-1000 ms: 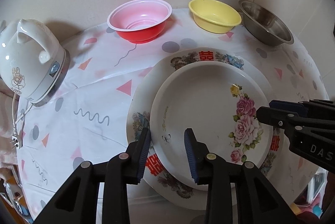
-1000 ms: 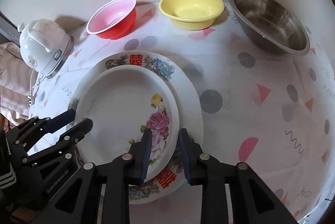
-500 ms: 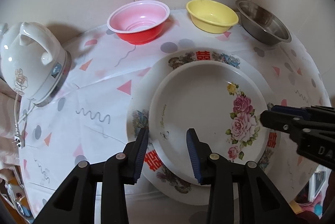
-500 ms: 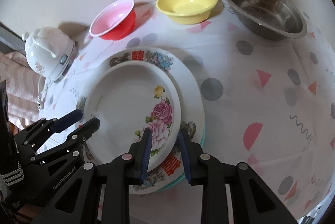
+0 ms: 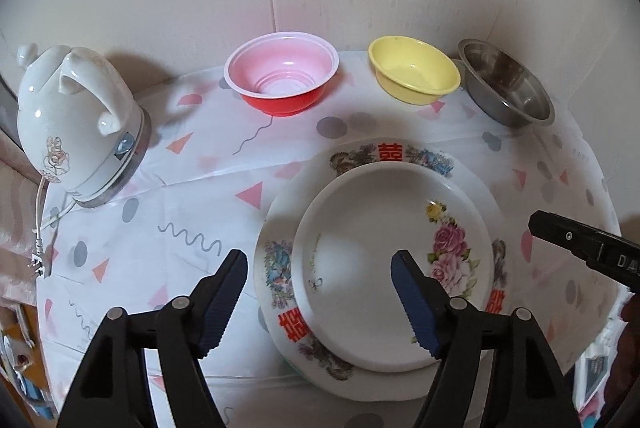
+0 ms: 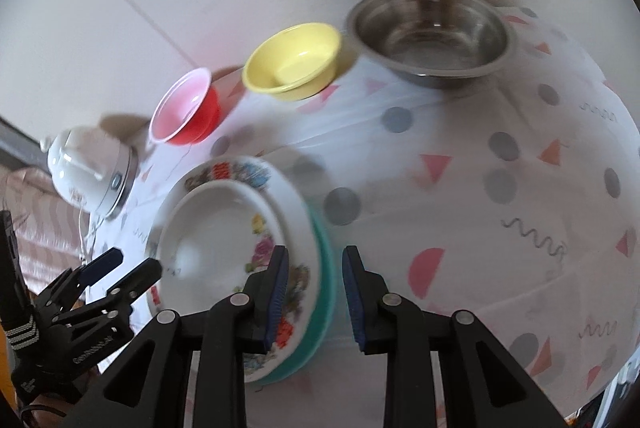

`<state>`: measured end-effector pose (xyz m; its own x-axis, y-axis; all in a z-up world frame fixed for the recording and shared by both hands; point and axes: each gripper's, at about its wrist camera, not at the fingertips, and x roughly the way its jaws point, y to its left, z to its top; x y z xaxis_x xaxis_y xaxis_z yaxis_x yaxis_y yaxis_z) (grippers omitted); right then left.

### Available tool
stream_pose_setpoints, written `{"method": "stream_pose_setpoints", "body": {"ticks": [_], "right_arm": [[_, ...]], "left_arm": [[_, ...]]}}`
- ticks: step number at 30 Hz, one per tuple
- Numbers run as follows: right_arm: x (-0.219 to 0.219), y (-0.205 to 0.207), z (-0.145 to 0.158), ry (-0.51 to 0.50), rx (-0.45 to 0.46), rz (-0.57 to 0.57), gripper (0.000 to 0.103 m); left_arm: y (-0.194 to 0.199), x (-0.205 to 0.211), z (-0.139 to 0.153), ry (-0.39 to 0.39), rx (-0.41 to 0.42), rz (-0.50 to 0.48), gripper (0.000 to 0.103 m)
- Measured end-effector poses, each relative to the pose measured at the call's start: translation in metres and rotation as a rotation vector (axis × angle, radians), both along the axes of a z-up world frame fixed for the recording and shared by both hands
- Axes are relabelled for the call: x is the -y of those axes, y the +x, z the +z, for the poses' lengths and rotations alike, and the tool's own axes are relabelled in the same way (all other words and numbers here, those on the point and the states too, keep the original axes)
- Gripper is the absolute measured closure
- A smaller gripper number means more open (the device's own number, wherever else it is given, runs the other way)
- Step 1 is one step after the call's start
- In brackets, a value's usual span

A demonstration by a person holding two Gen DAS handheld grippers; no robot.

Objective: Organize plates and bowls
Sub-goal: 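Lower the rose-pattern plate onto the red-character plate and open both grippers, then move the right gripper to the steel bowl rim and grasp it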

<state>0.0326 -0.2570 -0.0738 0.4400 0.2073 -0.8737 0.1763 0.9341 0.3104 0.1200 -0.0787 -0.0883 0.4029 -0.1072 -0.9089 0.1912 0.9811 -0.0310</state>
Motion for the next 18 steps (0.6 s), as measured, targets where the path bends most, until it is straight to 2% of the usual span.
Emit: {"method": "stream_pose_setpoints", "body": {"ticks": [6,12,18], "right_arm": [[0.028,-0.007,-0.006,0.038,0.003,-0.083,0.072],[0.061,-0.008,-0.007,0.057,0.053,-0.154,0.069],[0.108,0.001,0.000,0.068,0.101,-0.270,0.063]], "left_arm": [[0.004,0.011,0.005,-0.049,-0.012,-0.008,0.020],[0.011,0.030,0.009,-0.104,-0.018,-0.027,0.016],[0.024,0.050,0.012,-0.118,-0.024,-0.038,0.015]]}}
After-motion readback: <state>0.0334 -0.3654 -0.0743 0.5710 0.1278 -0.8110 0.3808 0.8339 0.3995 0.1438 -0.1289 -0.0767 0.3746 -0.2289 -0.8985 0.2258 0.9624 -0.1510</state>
